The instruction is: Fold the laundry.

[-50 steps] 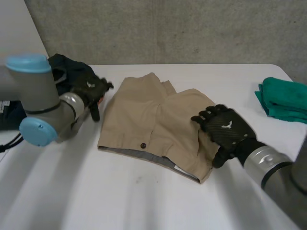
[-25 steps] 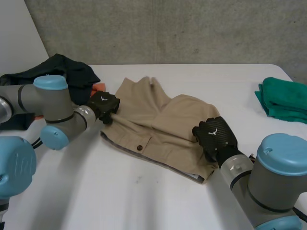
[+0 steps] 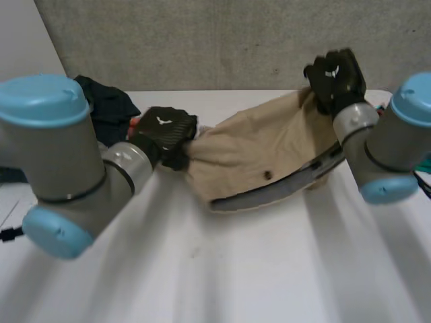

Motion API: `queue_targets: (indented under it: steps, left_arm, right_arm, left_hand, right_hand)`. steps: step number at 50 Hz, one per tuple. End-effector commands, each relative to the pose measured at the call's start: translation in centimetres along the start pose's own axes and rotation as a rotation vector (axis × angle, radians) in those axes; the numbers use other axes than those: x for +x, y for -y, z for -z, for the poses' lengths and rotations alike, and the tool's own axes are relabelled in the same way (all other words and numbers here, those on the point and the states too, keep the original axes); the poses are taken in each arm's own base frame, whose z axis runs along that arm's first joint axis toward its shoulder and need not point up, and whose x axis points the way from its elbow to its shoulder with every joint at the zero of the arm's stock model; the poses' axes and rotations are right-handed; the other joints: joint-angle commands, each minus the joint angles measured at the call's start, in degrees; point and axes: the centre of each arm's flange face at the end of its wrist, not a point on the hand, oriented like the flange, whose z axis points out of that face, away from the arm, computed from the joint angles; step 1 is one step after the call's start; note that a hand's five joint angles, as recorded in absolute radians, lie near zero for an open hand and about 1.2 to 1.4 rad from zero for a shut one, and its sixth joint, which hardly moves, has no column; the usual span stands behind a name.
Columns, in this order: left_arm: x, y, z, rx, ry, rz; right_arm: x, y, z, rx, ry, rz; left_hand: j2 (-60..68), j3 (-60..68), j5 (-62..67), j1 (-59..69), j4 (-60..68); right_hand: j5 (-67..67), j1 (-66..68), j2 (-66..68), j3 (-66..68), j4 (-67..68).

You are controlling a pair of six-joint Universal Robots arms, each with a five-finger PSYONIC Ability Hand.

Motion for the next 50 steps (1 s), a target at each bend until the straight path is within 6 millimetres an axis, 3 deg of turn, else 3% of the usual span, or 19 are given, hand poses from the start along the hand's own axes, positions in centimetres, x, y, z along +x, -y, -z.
queue_targets:
  steps: [1, 3, 5, 7, 9, 10, 11, 13, 16, 19, 20, 24, 27, 31, 35, 39, 46, 50]
  left_arm:
    - [6.9, 0.3, 2.1, 0.044, -0.155, 0.151]
    - [9.2, -1.5, 1.3, 0.02, -0.179, 0.145]
    - [11.2, -2.9, 0.2, 0.006, -0.183, 0.133]
    - [12.1, -3.5, -0.4, -0.013, -0.152, 0.116]
    - [12.1, -3.8, -0.4, -0.045, -0.119, 0.091]
    - [11.8, -3.6, -0.2, -0.069, -0.093, 0.07]
    - [11.6, -3.5, 0.0, -0.082, -0.08, 0.06]
    - [11.2, -3.1, 0.5, -0.094, -0.072, 0.042]
    - [9.6, -1.2, 1.4, -0.067, -0.048, 0.044]
    - [6.9, 0.1, 2.3, -0.046, 0.004, 0.059]
    - [6.3, 0.3, 2.5, -0.045, 0.012, 0.062]
    - [4.5, 0.6, 3.3, -0.039, 0.006, 0.072]
    - [1.7, -0.5, 2.7, -0.071, 0.033, 0.07]
    - [-1.3, -2.9, 2.0, -0.147, 0.054, 0.042]
    - [-2.0, -6.2, 1.9, -0.238, 0.016, 0.009]
    - [-1.1, -9.3, 1.2, -0.308, -0.062, -0.017]
    - [-0.8, -11.6, -0.9, -0.288, -0.084, -0.037]
    - [-0.6, -11.9, -2.0, -0.257, -0.08, -0.046]
  right_arm:
    - [-2.8, -2.1, -3.2, 0.194, 0.069, 0.015]
    - [-4.7, -3.9, -3.1, 0.208, 0.121, 0.021]
    - [-5.7, -5.2, -2.8, 0.192, 0.152, 0.012]
    - [-5.9, -6.0, -2.7, 0.166, 0.155, 0.005]
    - [-4.3, -7.2, -2.7, 0.102, 0.116, 0.002]
    - [-3.6, -7.7, -2.7, 0.074, 0.098, 0.003]
    - [-2.8, -8.0, -2.7, 0.049, 0.075, 0.004]
    - [-0.4, -7.8, -2.4, -0.017, 0.009, 0.005]
    - [1.1, -6.6, -1.5, -0.066, -0.015, -0.009]
    - [3.1, -3.7, 0.2, -0.132, -0.025, -0.048]
    - [4.0, -2.1, 1.5, -0.173, -0.018, -0.072]
    - [4.6, -0.3, 5.0, -0.323, 0.039, -0.17]
    - [4.2, -0.3, 7.2, -0.443, 0.085, -0.26]
    - [2.6, -0.7, 12.0, -0.668, 0.158, -0.454]
    - [1.0, -1.5, 15.0, -0.727, 0.183, -0.555]
    - [-0.9, -3.0, 16.9, -0.731, 0.201, -0.617]
    - [-2.6, -4.6, 17.4, -0.688, 0.181, -0.667]
    - [-5.0, -6.1, 17.2, -0.712, 0.222, -0.692]
  left_hand:
    - [11.5, 11.7, 15.9, 14.9, 11.2]
    - [11.5, 11.7, 15.9, 14.9, 11.2]
    - [-5.4, -5.2, -1.0, -2.0, -5.7]
    - [-29.9, -29.7, -25.5, -26.5, -30.2]
    - [-40.1, -39.9, -35.7, -36.6, -40.3]
    - [-53.6, -53.4, -49.2, -50.2, -53.9]
    - [-58.5, -58.3, -54.1, -55.1, -58.8]
    - [-58.5, -58.3, -54.1, -55.1, -58.8]
    - [-58.5, -58.3, -54.1, -55.1, -58.8]
    - [-58.3, -58.1, -53.9, -54.9, -58.6]
    - [-58.3, -58.1, -53.9, -54.9, -58.6]
    - [-56.6, -56.4, -52.2, -53.2, -56.9]
    - [-55.1, -54.9, -50.7, -51.7, -55.4]
    - [-53.3, -53.0, -48.9, -49.8, -53.5]
    - [-50.6, -50.4, -46.2, -47.1, -50.8]
    - [-47.7, -47.5, -43.3, -44.3, -48.0]
    - [-38.8, -38.6, -34.4, -35.4, -39.1]
    - [-26.2, -26.0, -21.8, -22.8, -26.5]
  right_hand:
    - [12.8, 16.2, 12.9, 13.4, 11.4]
    - [12.8, 16.2, 12.9, 13.4, 11.4]
    - [8.3, 11.8, 8.4, 9.0, 7.0]
    - [-25.0, -21.5, -24.9, -24.4, -26.3]
    - [-57.2, -53.8, -57.1, -56.6, -58.6]
    - [-57.2, -53.8, -57.1, -56.6, -58.6]
    - [-57.2, -53.8, -57.1, -56.6, -58.6]
    - [-57.2, -53.8, -57.1, -56.6, -58.6]
    - [-57.2, -53.8, -57.1, -56.6, -58.6]
    - [-57.2, -53.8, -57.1, -56.6, -58.6]
    - [-57.2, -53.8, -57.1, -56.6, -58.6]
    - [-57.2, -53.8, -57.1, -56.6, -58.6]
    - [-57.2, -53.8, -57.1, -56.6, -58.6]
    - [-57.2, -53.8, -57.1, -56.6, -58.6]
    - [-57.2, -53.8, -57.1, -56.6, -58.6]
    - [-55.2, -51.7, -55.1, -54.5, -56.5]
    - [-45.9, -42.4, -45.8, -45.2, -47.2]
    - [-38.0, -34.5, -37.9, -37.3, -39.3]
